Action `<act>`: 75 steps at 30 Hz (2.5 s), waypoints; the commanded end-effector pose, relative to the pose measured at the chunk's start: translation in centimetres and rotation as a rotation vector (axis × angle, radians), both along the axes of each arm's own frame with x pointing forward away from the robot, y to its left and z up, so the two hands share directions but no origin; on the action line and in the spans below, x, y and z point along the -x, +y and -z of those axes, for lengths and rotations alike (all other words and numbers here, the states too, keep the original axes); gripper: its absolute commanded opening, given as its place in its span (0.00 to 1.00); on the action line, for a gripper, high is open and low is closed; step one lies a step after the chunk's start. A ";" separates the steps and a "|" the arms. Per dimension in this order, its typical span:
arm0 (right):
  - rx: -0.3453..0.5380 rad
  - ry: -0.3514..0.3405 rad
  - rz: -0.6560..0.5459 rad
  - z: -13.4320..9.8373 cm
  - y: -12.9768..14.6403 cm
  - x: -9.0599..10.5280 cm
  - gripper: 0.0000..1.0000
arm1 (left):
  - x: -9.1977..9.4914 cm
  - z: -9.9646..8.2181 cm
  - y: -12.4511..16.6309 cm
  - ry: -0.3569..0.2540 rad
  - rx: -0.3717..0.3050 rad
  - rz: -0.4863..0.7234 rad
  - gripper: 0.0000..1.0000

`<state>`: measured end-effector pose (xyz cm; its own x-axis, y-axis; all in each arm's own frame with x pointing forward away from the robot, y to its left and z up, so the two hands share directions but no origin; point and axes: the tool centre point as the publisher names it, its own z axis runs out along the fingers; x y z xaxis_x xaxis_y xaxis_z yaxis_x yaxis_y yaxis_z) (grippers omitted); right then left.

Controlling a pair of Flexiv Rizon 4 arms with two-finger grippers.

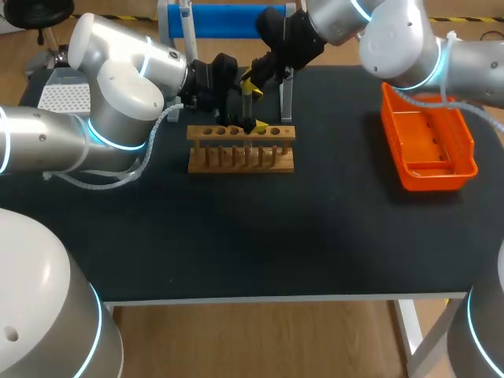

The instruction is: Invert the test tube, pick up the pipette, mount the tip to pipette, aspirate from beaker and dispense into the tube, eject the tip, return the pipette, and cap with the stopper.

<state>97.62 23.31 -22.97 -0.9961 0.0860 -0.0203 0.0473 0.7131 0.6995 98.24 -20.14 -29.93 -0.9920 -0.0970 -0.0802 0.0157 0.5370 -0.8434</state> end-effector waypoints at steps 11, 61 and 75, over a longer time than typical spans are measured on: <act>0.005 0.005 0.000 0.1 -0.1 0.1 0.00 | -0.1 0.1 0.0 0.000 0.003 0.003 1.00; -0.450 -0.113 -0.099 -0.8 -4.5 2.0 0.89 | -0.1 0.1 0.0 0.000 0.003 0.003 1.00; -0.715 -0.034 -0.187 -2.0 -4.4 1.2 0.00 | -0.1 0.1 0.0 0.000 0.003 0.003 1.00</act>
